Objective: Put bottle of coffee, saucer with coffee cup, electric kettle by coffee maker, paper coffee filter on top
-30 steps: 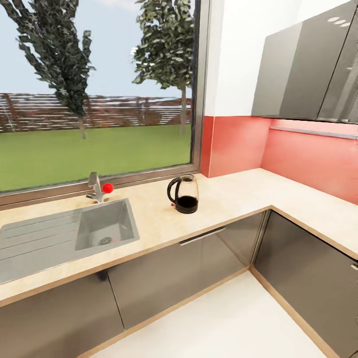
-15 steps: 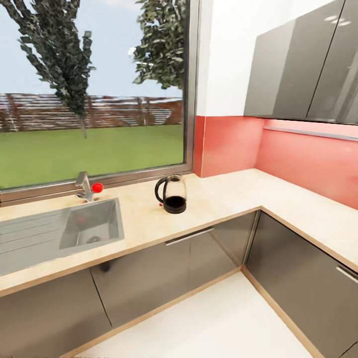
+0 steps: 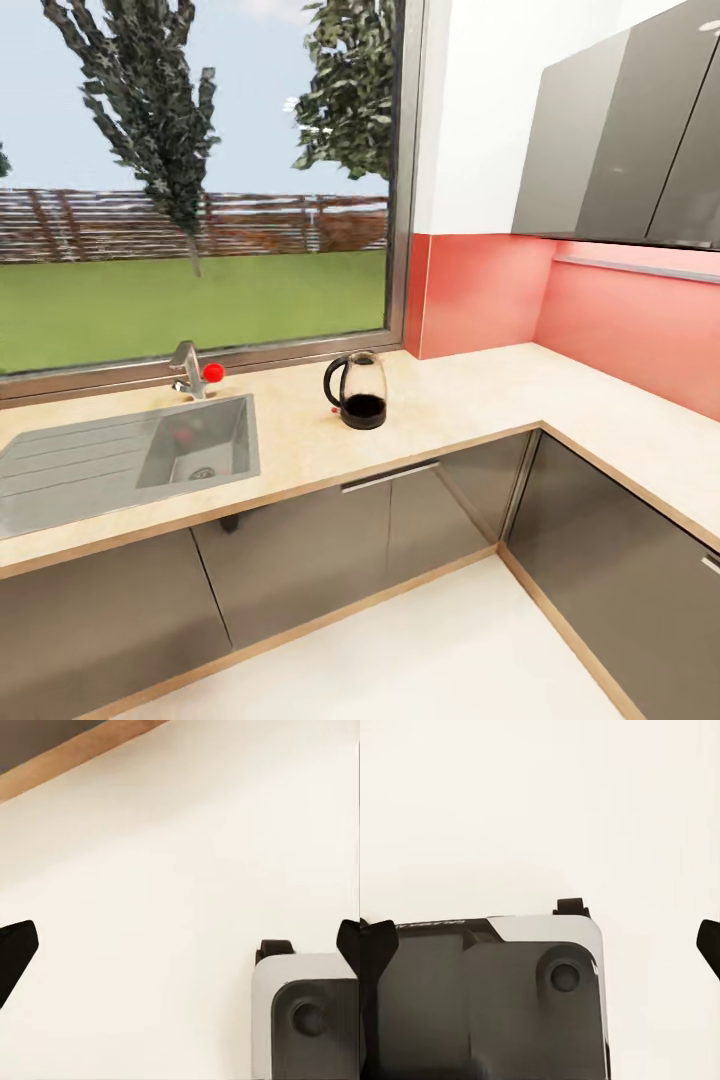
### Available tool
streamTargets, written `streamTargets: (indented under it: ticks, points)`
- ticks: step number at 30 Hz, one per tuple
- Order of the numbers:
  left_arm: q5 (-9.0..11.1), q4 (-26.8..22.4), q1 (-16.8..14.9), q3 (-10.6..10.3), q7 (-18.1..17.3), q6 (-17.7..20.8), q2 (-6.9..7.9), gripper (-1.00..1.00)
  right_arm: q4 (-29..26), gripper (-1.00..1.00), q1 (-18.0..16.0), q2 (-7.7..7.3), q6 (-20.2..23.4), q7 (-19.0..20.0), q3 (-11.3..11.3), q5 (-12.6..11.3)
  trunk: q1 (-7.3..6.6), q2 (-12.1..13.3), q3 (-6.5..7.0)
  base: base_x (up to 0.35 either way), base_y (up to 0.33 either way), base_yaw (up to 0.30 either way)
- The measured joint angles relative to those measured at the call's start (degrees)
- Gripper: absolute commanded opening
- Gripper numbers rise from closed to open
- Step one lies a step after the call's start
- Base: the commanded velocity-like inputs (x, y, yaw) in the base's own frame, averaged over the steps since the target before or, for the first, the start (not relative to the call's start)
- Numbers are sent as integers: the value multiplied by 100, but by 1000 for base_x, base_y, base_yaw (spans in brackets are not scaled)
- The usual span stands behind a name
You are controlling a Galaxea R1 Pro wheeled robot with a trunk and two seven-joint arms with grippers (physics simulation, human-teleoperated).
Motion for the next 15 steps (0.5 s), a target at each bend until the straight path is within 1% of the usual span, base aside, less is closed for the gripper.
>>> streamTargets:
  ticks: [1,4,5,7,10,11,12,13,14,15]
  points:
    - [0,-130,-4,1,-5,-3,-22,100,0,100,0,0,0,0,0,0,0,0,0,0,-2,6]
    - [8,-1064,-10,5,-23,-13,-185,100,2,100,0,0,-6,-6,1,2,0,0,0,0,-1,3]
    - [8,-1239,-11,7,-25,-14,-225,100,2,100,0,0,-6,-6,1,2,0,0,0,0,0,1]
    - [10,-1913,-14,15,-28,-21,-410,100,2,100,0,0,-7,-8,1,2,0,0,0,0,0,0]
    - [18,-2900,-16,15,-35,-30,-758,100,2,100,0,0,-14,-9,1,2,0,0,0,0,0,0]
    - [15,-3059,-16,6,-39,-35,-824,100,2,100,0,0,-14,-9,1,2,0,0,0,0,0,0]
    - [20,-3347,-16,-46,-48,-59,-948,100,2,100,0,0,-15,-9,1,2,0,0,0,0,0,0]
    - [20,-3498,-16,-82,-51,-80,-1014,100,2,100,0,0,-15,-9,1,2,0,0,0,0,0,0]
    - [20,-3763,-16,-194,-55,-127,-1121,100,2,100,0,0,-15,-9,1,2,0,0,0,0,0,0]
    - [22,-4022,-17,-349,-55,-170,-1203,100,2,100,0,0,-16,-9,1,0,0,0,0,0,0,0]
